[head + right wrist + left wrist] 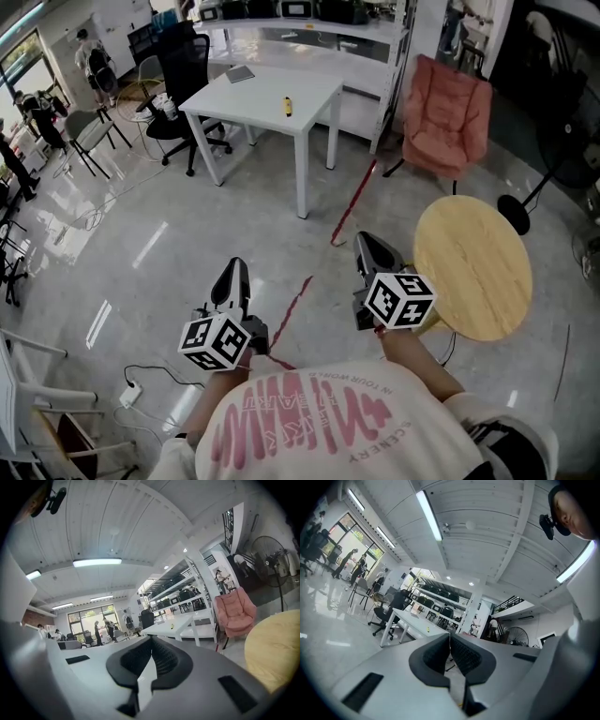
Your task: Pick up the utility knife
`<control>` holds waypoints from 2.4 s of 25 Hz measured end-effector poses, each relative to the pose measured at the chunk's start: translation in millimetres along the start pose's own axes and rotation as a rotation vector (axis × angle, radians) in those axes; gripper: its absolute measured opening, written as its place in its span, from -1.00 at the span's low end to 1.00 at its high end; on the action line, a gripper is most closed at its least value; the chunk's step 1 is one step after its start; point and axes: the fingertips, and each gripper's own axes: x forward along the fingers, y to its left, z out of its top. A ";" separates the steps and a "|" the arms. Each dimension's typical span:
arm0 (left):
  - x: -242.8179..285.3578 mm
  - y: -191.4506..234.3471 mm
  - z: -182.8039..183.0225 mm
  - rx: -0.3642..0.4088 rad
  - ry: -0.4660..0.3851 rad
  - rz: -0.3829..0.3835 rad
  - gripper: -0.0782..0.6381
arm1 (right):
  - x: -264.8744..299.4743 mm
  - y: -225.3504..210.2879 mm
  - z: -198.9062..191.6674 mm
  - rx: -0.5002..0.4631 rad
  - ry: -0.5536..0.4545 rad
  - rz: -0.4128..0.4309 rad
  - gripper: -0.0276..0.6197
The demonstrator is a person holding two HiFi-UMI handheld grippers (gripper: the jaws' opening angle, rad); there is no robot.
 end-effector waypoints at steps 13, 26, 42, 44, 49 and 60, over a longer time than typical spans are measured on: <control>3.7 68.3 9.1 -0.007 0.008 0.010 -0.71 | 38.4 28.4 -21.0 -0.022 -0.013 -0.017 -0.87; 108.0 102.7 23.2 -0.009 0.000 0.015 -0.71 | 145.1 -17.8 5.1 -0.025 -0.009 -0.021 -0.87; 333.4 130.4 69.2 0.013 -0.058 0.021 -0.71 | 359.0 -101.2 102.0 -0.065 -0.042 0.089 -0.87; 351.8 129.9 70.6 0.013 -0.055 0.008 -0.71 | 373.0 -109.8 106.4 -0.057 -0.037 0.091 -0.87; 392.9 128.9 71.4 0.026 -0.051 -0.022 -0.71 | 401.9 -127.5 113.9 -0.058 -0.032 0.099 -0.87; 439.4 146.3 53.7 0.021 -0.015 0.007 -0.71 | 429.9 -162.4 99.6 -0.030 0.008 0.068 -0.87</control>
